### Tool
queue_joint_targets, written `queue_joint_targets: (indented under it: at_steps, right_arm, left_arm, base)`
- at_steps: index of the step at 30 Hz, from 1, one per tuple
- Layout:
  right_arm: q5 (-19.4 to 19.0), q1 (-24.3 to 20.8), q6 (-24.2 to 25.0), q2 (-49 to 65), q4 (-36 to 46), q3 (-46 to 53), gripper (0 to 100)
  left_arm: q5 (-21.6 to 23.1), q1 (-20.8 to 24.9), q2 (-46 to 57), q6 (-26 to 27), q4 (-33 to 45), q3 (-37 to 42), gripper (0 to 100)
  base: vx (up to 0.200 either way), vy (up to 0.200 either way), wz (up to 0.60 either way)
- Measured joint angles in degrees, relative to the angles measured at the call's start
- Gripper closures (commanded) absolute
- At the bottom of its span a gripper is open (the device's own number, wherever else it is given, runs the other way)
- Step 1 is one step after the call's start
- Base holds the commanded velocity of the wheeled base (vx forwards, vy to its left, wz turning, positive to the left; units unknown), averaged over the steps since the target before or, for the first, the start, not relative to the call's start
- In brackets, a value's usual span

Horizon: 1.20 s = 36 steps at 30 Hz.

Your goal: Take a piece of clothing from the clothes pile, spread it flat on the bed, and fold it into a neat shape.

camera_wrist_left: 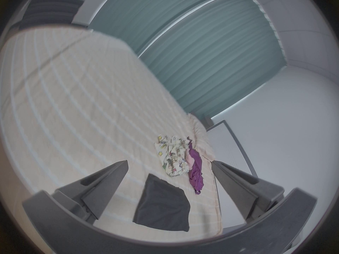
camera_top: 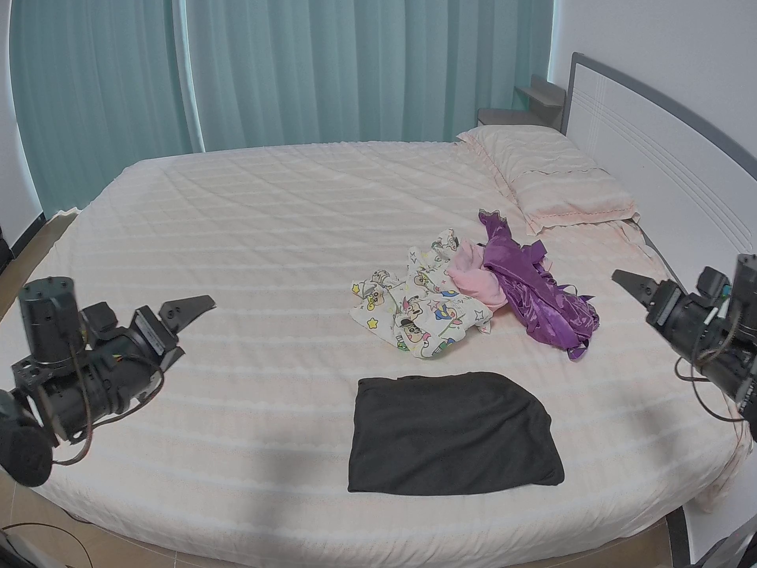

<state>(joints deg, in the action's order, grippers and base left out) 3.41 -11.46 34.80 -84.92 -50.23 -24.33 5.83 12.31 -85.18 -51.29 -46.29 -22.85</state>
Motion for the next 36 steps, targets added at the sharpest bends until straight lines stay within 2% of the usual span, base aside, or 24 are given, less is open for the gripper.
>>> queue_joint_targets:
  at_steps: [7,15,22,25,31,36]
  right_arm:
    - [0.9,1.2,-5.4,19.8,9.2,6.0,0]
    - [1.0,3.9,-8.9,41.9,24.9,10.8,0]
    - [-0.1,6.7,-14.0,60.3,38.9,13.1,0]
    - [-0.4,8.3,-17.7,69.6,46.1,14.3,0]
    - [1.3,10.3,-25.7,79.8,48.9,18.7,0]
    - [2.9,11.1,-31.5,82.6,46.5,22.3,0]
  left_arm:
    - [-5.0,0.7,18.8,10.3,5.5,4.6,0]
    - [-8.8,0.9,41.6,20.4,18.9,7.4,0]
    - [-11.1,-1.7,59.7,28.5,29.7,8.9,0]
    - [-11.3,-4.7,67.8,33.6,34.3,10.1,0]
    - [-9.7,-9.5,79.0,47.1,34.6,15.9,0]
    - [-9.0,-11.5,82.5,51.2,32.2,20.5,0]
  base:
    - [0.000,0.000,0.00]
    - [0.000,0.000,0.00]
    - [0.000,0.000,0.00]
    - [0.000,0.000,0.00]
    - [0.000,0.000,0.00]
    - [0.000,0.000,0.00]
